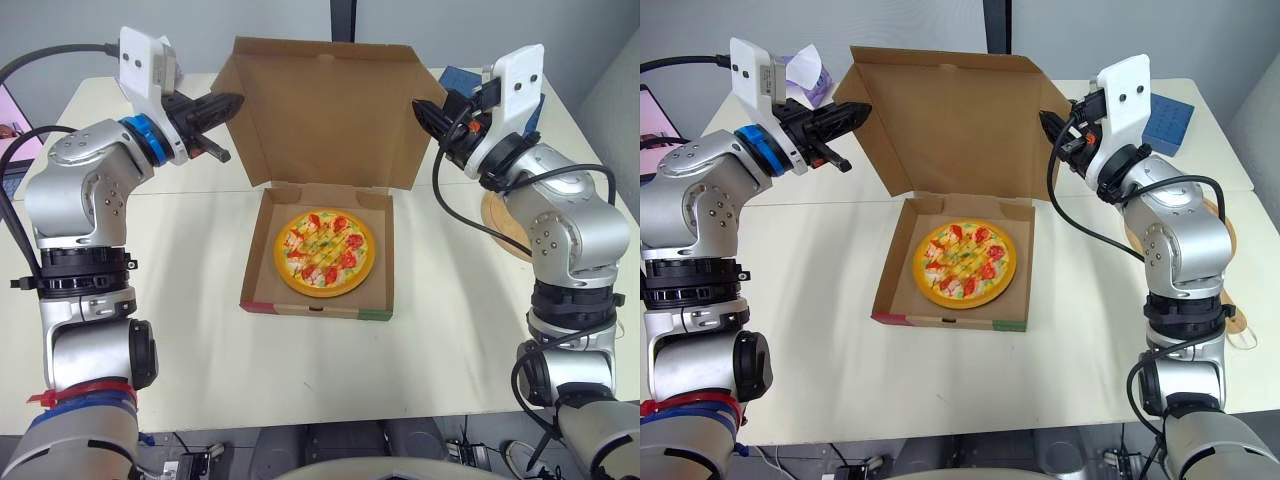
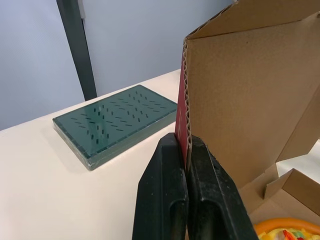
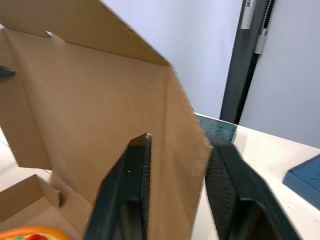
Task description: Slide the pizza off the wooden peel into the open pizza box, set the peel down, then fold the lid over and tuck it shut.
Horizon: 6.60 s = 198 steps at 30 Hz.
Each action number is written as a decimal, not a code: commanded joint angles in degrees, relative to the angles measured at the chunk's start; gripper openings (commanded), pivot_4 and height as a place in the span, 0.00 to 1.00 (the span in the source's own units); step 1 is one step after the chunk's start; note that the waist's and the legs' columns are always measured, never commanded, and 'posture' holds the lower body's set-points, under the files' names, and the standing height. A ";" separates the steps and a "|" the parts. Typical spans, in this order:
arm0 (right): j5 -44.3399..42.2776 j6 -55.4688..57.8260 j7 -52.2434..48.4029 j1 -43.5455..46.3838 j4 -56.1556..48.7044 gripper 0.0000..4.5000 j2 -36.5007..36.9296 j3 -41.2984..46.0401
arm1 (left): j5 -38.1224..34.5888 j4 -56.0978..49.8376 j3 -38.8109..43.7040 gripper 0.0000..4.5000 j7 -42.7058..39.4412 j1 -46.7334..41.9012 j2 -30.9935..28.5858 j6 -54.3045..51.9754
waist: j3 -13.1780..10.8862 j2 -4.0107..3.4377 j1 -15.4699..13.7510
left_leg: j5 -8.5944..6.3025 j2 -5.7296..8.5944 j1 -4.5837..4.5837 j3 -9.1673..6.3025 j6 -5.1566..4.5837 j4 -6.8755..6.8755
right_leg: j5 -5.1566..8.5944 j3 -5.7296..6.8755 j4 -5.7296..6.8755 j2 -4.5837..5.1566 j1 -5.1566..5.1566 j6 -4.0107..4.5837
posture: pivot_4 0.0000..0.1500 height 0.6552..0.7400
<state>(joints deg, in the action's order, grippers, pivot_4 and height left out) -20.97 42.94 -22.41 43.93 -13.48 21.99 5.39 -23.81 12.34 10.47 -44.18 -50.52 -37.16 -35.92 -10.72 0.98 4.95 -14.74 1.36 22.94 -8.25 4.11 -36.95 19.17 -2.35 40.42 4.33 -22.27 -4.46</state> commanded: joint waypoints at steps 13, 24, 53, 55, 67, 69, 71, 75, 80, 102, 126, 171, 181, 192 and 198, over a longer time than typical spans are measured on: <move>4.39 2.62 11.63 2.09 -8.49 0.00 -3.38 -1.52 | -3.26 -13.14 2.54 0.00 11.81 -1.00 3.59 -10.73 | 0.00 0.00 -0.04 | 0.00 0.00 0.00 -0.01 0.00 -0.01 | 0.00 -0.02 0.02 0.00 0.00 0.00 | 1.00 1.00; 6.63 8.25 20.44 1.06 -12.65 0.00 -11.55 -3.56 | -7.06 -12.91 5.77 0.00 17.78 -3.80 8.21 -17.20 | 0.00 0.00 -0.10 | 0.00 0.01 0.00 0.01 0.00 0.00 | 0.00 -0.03 0.04 0.00 -0.02 0.00 | 1.00 1.00; 6.61 11.29 21.73 -10.03 -23.41 0.00 -20.40 -7.07 | -18.74 -32.61 13.62 0.00 25.14 7.43 14.73 -26.91 | 0.08 0.02 -0.18 | 0.00 -0.03 -0.06 0.04 0.01 0.01 | 0.00 -0.09 0.11 0.00 -0.01 0.01 | 1.00 1.00; 6.69 10.76 21.31 -10.22 -23.16 0.00 -20.32 -7.35 | -19.05 -36.88 14.05 0.00 28.39 10.11 17.40 -26.36 | 0.09 0.02 -0.24 | 0.00 -0.03 -0.06 0.04 0.01 0.01 | 0.00 -0.08 0.11 0.00 -0.01 0.01 | 1.00 1.00; 4.70 12.29 19.22 -7.84 -23.22 0.00 -20.56 -5.77 | -10.06 -46.28 5.82 0.00 33.17 19.38 19.94 -11.82 | 0.09 0.03 -0.33 | 0.00 -0.05 -0.08 0.18 0.00 0.04 | -0.01 -0.15 0.07 -0.01 -0.01 0.02 | 1.00 1.00; 4.04 13.15 19.04 -6.77 -23.01 0.00 -20.80 -4.78 | -9.45 -45.45 4.92 0.00 33.17 19.09 20.43 -10.11 | 0.09 0.03 -0.34 | 0.00 -0.04 -0.07 0.19 0.00 0.03 | -0.01 -0.16 0.06 -0.01 0.00 0.02 | 1.00 1.00; 4.06 13.18 18.66 -5.93 -22.45 0.00 -20.19 -3.94 | -8.98 -44.11 3.92 0.00 32.92 18.79 20.97 -8.55 | 0.09 0.03 -0.34 | -0.01 -0.04 -0.07 0.19 0.00 0.03 | -0.01 -0.16 0.05 -0.01 0.00 0.02 | 1.00 1.00; 4.27 12.58 17.97 -4.81 -21.00 0.00 -18.39 -2.79 | -7.72 -41.20 2.33 0.00 32.72 17.26 22.24 -5.83 | 0.09 0.03 -0.48 | -0.01 -0.04 -0.06 0.20 -0.01 0.02 | -0.01 -0.15 0.04 -0.01 0.00 0.02 | 1.00 1.00; 3.54 13.14 17.18 -4.69 -21.08 0.00 -17.21 -2.26 | -6.18 -35.60 1.47 0.00 31.09 15.64 22.11 -1.74 | 0.09 0.03 -0.43 | -0.01 -0.04 -0.06 0.22 -0.01 0.04 | -0.01 -0.15 0.02 -0.01 0.00 0.02 | 1.00 1.00; 0.26 20.13 17.38 -12.17 -29.45 0.00 -21.96 -3.83 | -11.99 -46.20 3.16 0.00 32.89 24.85 22.01 -8.88 | 0.11 0.03 -0.38 | -0.01 -0.05 -0.08 0.19 -0.01 0.06 | -0.01 -0.15 0.00 -0.02 0.03 0.02 | 1.00 1.00; -7.70 22.39 15.99 -26.36 -37.25 0.00 -21.87 -5.12 | -13.76 -56.60 3.87 0.00 30.36 46.07 17.42 -2.32 | 0.44 0.05 -0.22 | -0.16 -0.26 -1.22 0.46 -0.28 0.75 | 0.02 -0.27 -0.66 -0.13 0.88 0.07 | 1.00 1.00; -3.65 -3.27 8.83 -49.96 -31.98 0.62 -8.01 -14.77 | -14.45 -54.38 5.34 0.57 20.69 67.35 13.27 9.17 | 0.68 0.05 -1.90 | -0.18 -1.16 -1.13 0.69 -0.23 0.95 | -0.17 -0.29 -1.46 -0.96 0.90 0.45 | 1.00 1.00; -1.98 -5.29 6.68 -52.56 -31.35 1.00 -4.00 -13.86 | -29.10 -47.69 18.36 0.99 7.05 70.02 -3.81 -2.45 | 0.64 -0.01 -3.07 | -0.17 -1.18 -1.14 0.66 -0.22 0.95 | -0.19 -0.19 -1.48 -0.97 0.92 0.52 | 1.00 1.00; -0.10 -7.90 4.42 -53.22 -29.87 1.00 -1.40 -13.53 | -33.72 -23.15 18.48 0.86 -8.98 44.53 -24.59 -10.32 | 0.41 0.12 -3.29 | -0.17 -1.19 -1.12 0.61 -0.22 0.96 | -0.19 -0.09 -1.48 -1.00 0.91 0.55 | 1.00 1.00; -1.54 -9.47 1.12 -55.09 -30.35 1.00 1.70 -9.79 | -27.03 -18.41 1.50 0.44 -17.00 20.73 -24.13 -9.16 | 0.36 0.18 -3.11 | -0.16 -1.18 -1.08 0.65 -0.20 0.95 | -0.20 -0.13 -1.47 -1.01 0.91 0.55 | 1.00 1.00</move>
<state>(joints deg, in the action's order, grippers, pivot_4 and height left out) -21.49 34.99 -20.08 -10.83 -42.26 23.14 -6.35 -52.59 -6.43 14.73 -58.97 -27.04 -61.44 -45.70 -10.36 1.16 1.84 -14.89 0.16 21.87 -7.60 3.91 -35.99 18.97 -2.49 38.95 3.31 -21.38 -3.92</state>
